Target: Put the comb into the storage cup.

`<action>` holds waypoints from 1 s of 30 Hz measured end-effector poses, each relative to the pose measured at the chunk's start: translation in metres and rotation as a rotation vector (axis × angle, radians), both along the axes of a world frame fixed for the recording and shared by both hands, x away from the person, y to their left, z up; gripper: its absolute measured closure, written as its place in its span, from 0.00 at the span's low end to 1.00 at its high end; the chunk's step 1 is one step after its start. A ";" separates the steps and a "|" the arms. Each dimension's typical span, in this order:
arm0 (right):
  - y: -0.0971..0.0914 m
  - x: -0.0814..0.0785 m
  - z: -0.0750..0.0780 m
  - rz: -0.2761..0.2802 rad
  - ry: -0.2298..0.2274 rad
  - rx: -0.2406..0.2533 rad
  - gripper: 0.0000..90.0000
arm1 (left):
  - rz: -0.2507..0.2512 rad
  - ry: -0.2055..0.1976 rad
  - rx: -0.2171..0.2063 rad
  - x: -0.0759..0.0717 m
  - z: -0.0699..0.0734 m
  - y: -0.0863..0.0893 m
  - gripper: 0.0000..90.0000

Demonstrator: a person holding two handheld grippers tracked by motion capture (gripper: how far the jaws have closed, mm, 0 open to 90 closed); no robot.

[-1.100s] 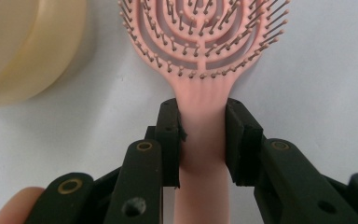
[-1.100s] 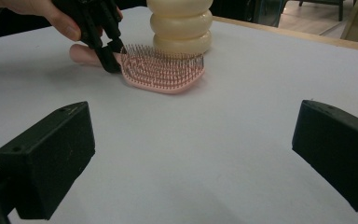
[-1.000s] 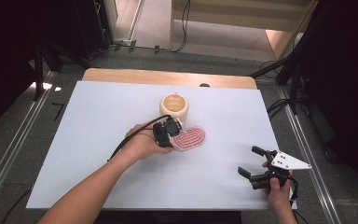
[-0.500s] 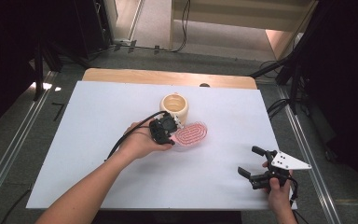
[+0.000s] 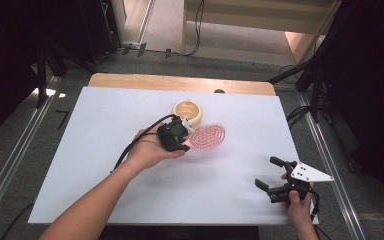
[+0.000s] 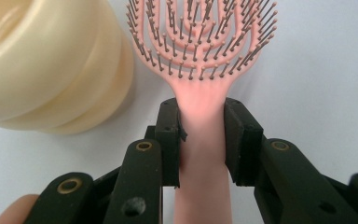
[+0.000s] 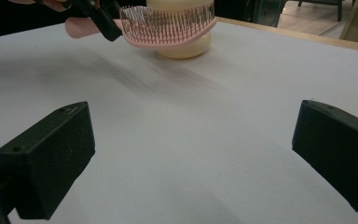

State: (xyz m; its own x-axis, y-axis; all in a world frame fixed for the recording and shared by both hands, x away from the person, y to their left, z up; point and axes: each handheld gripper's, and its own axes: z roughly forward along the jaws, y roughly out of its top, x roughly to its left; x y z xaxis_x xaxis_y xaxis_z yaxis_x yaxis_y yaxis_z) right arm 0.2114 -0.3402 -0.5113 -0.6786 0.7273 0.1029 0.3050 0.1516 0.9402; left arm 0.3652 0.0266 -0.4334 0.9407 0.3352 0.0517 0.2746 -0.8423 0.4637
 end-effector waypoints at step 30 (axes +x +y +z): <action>-0.001 -0.001 0.000 -0.013 -0.021 0.015 0.00 | 0.035 -0.079 -0.182 0.003 0.027 0.020 0.79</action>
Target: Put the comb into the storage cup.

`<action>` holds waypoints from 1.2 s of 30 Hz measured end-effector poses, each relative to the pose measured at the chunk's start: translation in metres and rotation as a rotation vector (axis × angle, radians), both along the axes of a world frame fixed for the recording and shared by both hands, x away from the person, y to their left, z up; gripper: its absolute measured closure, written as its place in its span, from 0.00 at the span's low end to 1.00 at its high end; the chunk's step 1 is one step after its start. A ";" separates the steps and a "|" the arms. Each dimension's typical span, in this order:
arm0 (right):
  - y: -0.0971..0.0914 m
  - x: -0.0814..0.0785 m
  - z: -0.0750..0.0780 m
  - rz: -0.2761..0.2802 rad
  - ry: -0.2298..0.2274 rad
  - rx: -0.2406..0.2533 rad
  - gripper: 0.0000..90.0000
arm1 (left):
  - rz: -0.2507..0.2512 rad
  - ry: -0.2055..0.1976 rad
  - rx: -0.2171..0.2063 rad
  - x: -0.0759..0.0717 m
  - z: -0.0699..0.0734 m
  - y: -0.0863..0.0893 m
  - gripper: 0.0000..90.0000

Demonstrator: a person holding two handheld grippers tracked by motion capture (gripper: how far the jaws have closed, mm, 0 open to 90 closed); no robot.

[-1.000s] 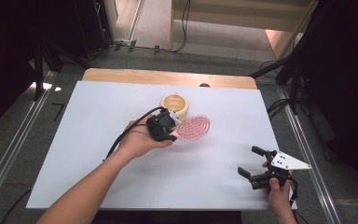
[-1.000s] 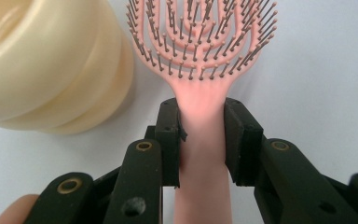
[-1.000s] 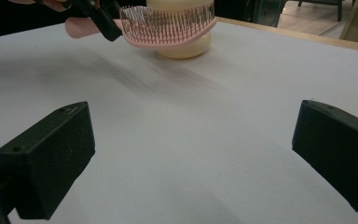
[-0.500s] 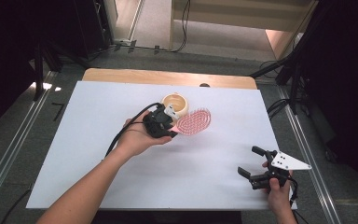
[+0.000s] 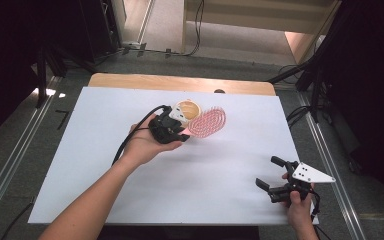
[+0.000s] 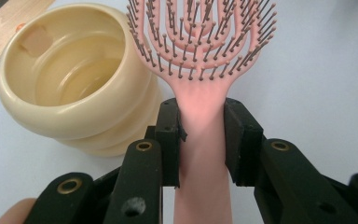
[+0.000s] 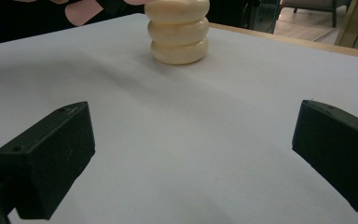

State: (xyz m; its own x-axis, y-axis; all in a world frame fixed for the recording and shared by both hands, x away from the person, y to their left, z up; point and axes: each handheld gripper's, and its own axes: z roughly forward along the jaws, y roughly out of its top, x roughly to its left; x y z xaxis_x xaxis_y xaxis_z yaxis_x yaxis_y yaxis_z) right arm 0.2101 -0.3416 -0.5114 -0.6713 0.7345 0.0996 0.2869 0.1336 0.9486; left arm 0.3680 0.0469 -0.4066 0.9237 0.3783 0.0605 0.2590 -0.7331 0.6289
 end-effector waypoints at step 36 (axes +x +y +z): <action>0.000 0.000 0.000 -0.004 0.001 0.003 0.00 | 0.118 -0.125 -0.231 0.024 0.018 0.016 0.79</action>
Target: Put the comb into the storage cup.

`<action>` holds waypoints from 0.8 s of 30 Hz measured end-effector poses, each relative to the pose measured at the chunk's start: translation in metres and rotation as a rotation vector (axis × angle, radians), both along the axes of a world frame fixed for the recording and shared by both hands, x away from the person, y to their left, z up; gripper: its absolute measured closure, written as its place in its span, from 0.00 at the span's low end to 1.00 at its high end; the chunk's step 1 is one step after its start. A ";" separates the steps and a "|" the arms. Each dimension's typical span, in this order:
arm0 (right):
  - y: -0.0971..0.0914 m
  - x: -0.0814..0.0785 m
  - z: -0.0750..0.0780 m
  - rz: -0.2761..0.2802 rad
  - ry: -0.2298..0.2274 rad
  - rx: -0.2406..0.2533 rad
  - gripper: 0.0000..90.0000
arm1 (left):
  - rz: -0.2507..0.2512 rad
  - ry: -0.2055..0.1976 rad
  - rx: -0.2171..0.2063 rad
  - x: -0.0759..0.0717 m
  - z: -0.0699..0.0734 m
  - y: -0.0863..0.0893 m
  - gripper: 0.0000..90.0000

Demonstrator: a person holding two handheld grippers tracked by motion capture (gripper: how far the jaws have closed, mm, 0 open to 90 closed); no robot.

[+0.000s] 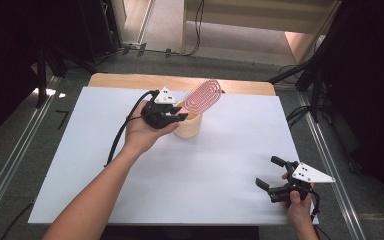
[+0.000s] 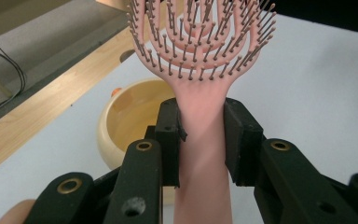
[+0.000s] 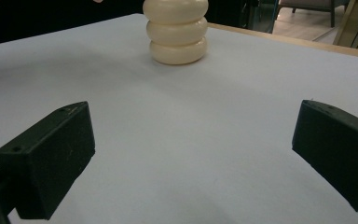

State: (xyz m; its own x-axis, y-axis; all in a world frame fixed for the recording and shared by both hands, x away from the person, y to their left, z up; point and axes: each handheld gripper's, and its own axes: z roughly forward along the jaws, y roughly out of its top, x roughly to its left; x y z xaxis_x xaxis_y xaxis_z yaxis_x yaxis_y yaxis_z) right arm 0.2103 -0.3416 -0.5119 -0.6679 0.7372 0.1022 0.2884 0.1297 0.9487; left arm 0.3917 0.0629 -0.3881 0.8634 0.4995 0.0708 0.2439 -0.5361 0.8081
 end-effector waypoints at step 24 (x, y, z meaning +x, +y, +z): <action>0.000 0.000 0.000 0.005 -0.002 -0.002 0.00 | 0.027 -0.083 -0.182 0.020 -0.002 -0.004 0.79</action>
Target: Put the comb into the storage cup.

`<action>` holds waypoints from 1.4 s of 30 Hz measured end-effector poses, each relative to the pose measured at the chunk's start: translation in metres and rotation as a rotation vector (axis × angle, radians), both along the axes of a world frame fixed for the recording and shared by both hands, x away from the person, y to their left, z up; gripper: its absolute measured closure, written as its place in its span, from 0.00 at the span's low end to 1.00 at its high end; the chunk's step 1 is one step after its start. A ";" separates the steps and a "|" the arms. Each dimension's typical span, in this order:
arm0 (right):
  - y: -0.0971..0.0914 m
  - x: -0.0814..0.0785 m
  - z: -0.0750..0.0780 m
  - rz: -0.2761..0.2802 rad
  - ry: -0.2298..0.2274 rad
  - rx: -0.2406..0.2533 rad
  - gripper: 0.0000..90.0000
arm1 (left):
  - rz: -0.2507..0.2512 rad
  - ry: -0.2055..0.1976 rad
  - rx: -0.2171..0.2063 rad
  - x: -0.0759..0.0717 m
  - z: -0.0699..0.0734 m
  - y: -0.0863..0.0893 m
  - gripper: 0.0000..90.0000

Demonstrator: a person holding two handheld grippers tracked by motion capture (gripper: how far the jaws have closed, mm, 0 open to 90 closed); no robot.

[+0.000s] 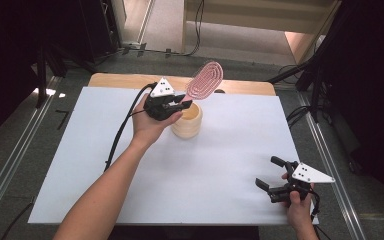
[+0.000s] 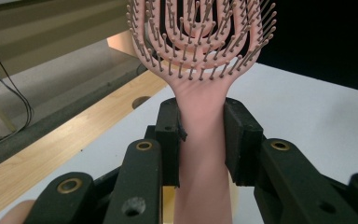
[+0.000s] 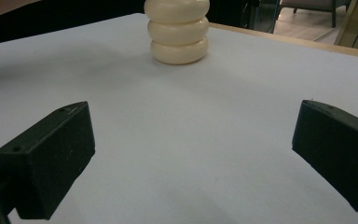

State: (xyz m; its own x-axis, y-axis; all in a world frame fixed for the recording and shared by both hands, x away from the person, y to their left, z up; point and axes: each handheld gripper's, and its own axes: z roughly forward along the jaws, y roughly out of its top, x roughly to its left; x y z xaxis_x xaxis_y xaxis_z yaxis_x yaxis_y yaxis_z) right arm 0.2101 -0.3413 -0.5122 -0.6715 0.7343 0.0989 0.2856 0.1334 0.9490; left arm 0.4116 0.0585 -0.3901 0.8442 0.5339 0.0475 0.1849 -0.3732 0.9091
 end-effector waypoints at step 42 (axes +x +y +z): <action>-0.001 0.000 0.000 0.001 -0.001 0.013 0.00 | 0.013 -0.016 -0.258 0.030 -0.023 -0.008 0.79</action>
State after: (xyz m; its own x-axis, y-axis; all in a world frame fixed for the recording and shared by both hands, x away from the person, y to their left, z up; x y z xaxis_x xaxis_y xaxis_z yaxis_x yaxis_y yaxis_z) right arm 0.2098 -0.3425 -0.5125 -0.6722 0.7325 0.1076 0.2843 0.1211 0.9511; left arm 0.4414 0.0501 -0.4127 0.8373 0.5411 -0.0784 0.1729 -0.1260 0.9768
